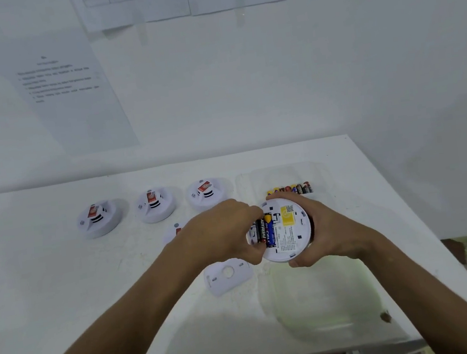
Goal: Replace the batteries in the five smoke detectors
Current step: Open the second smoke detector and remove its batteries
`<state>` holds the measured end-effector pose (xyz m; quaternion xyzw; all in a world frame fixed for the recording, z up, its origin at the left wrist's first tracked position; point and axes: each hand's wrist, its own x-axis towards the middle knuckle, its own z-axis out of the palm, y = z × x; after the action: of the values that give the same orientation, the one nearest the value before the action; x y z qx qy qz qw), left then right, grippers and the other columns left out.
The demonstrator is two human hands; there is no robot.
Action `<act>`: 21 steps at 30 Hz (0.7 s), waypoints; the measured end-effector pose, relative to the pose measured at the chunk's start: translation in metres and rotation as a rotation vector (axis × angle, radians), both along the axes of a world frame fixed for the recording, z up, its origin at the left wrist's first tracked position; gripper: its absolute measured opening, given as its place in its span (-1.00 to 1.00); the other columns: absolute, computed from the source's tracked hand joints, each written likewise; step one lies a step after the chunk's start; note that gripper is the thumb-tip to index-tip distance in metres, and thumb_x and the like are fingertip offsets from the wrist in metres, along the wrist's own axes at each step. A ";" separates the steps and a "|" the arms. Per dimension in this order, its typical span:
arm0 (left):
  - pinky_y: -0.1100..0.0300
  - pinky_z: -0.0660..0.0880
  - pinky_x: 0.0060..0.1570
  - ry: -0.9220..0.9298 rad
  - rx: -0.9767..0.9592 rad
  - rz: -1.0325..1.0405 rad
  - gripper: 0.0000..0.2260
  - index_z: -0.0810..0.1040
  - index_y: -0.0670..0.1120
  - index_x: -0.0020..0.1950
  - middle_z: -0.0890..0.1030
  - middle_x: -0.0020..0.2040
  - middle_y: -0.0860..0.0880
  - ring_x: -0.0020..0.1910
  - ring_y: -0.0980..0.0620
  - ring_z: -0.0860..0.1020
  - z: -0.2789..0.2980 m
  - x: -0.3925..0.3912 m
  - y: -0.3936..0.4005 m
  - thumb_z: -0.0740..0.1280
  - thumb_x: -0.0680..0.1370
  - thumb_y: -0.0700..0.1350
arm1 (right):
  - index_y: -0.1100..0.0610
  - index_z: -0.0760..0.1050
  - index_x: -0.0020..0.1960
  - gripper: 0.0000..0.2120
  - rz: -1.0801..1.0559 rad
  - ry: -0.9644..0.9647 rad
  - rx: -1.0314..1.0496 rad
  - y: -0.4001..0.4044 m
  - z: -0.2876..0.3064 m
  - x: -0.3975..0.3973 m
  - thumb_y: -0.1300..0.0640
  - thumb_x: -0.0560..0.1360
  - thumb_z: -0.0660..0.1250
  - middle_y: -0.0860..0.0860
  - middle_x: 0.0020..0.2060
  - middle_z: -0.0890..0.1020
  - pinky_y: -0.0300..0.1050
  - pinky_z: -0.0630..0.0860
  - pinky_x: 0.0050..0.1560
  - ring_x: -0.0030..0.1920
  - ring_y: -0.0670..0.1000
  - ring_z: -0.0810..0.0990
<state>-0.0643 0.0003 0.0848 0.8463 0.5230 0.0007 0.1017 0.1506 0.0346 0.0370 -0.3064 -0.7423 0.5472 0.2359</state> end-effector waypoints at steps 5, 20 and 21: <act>0.12 0.49 -0.20 0.079 0.123 -0.094 -0.59 0.43 -0.11 0.33 0.58 -0.02 -0.07 -0.11 -0.04 0.54 -0.007 0.003 -0.002 0.27 0.52 0.03 | -0.04 0.36 0.37 -0.12 -0.011 0.020 -0.002 0.002 0.001 0.007 0.42 0.15 0.54 -0.06 0.24 0.53 -0.12 0.59 0.16 0.24 -0.03 0.55; 0.15 0.61 -0.10 -0.564 0.081 0.131 -0.64 0.61 -0.03 0.21 0.63 0.09 0.01 -0.05 0.13 0.57 -0.020 0.036 0.014 0.45 0.47 0.07 | 0.01 0.34 0.41 -0.09 -0.132 0.041 0.021 0.019 -0.003 0.046 0.37 0.14 0.58 0.00 0.23 0.54 -0.01 0.63 0.05 0.23 0.07 0.56; 0.13 0.61 -0.09 -0.542 0.084 0.160 -0.67 0.63 -0.04 0.17 0.64 0.09 0.00 -0.06 0.13 0.58 -0.018 0.039 0.016 0.44 0.47 0.08 | 0.00 0.35 0.41 -0.10 -0.140 0.041 0.029 0.020 -0.002 0.049 0.36 0.15 0.58 -0.01 0.23 0.54 -0.04 0.63 0.05 0.23 0.06 0.56</act>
<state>-0.0249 0.0161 0.0666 0.7746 0.5415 0.2565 0.2024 0.1991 0.0546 0.0348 -0.3427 -0.7220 0.5248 0.2932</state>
